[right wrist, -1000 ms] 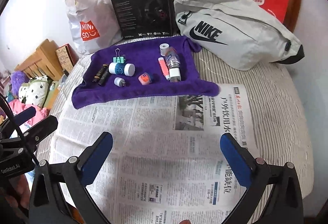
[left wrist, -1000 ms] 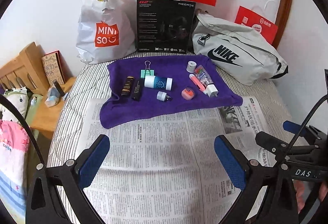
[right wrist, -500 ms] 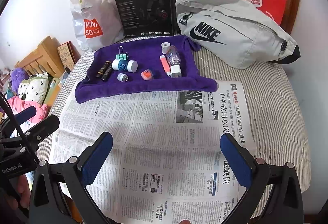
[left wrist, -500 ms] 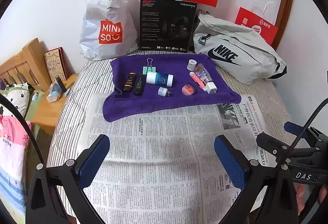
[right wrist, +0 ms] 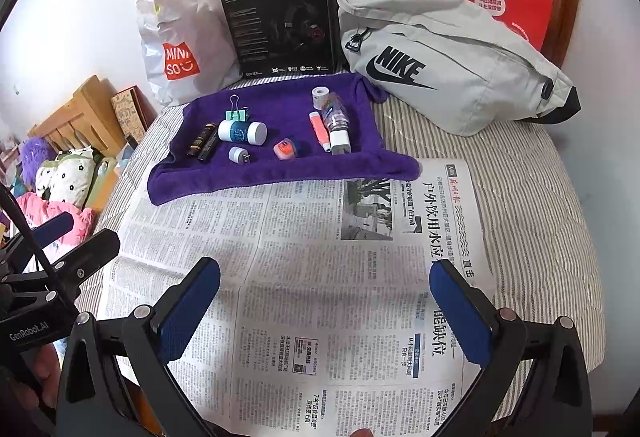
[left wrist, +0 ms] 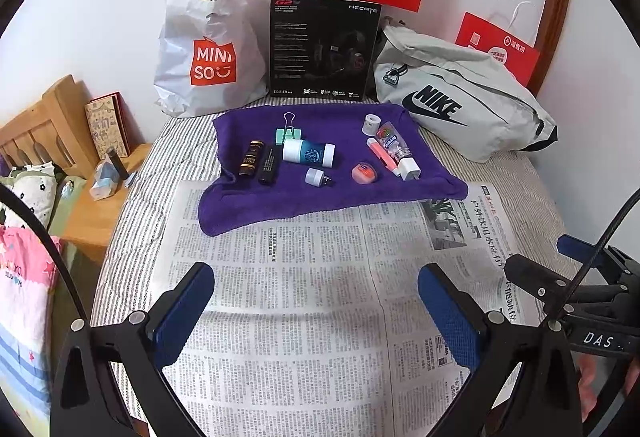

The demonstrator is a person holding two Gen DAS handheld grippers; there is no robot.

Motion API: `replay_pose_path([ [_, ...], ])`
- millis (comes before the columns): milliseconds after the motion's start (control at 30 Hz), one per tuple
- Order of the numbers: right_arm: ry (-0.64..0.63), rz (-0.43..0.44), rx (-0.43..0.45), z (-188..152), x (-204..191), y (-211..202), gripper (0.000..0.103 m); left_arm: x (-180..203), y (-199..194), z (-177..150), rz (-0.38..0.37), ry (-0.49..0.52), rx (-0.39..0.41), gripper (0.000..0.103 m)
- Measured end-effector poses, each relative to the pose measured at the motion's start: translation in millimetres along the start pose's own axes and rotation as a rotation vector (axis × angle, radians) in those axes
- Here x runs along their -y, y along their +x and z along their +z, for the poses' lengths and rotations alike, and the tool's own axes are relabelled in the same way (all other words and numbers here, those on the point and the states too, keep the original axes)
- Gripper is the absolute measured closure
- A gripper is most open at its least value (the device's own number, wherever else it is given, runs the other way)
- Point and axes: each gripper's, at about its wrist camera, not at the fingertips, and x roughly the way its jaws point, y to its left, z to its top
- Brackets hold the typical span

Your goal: Organize rigid objects

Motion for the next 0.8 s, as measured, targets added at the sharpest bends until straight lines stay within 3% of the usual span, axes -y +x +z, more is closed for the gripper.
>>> replay_pose_path([
  [800, -0.008, -0.014, -0.003, -0.4, 0.1, -2.1, 0.000, -3.4, -0.8, 1.1, 0.006, -0.014, 0.000, 0.000],
])
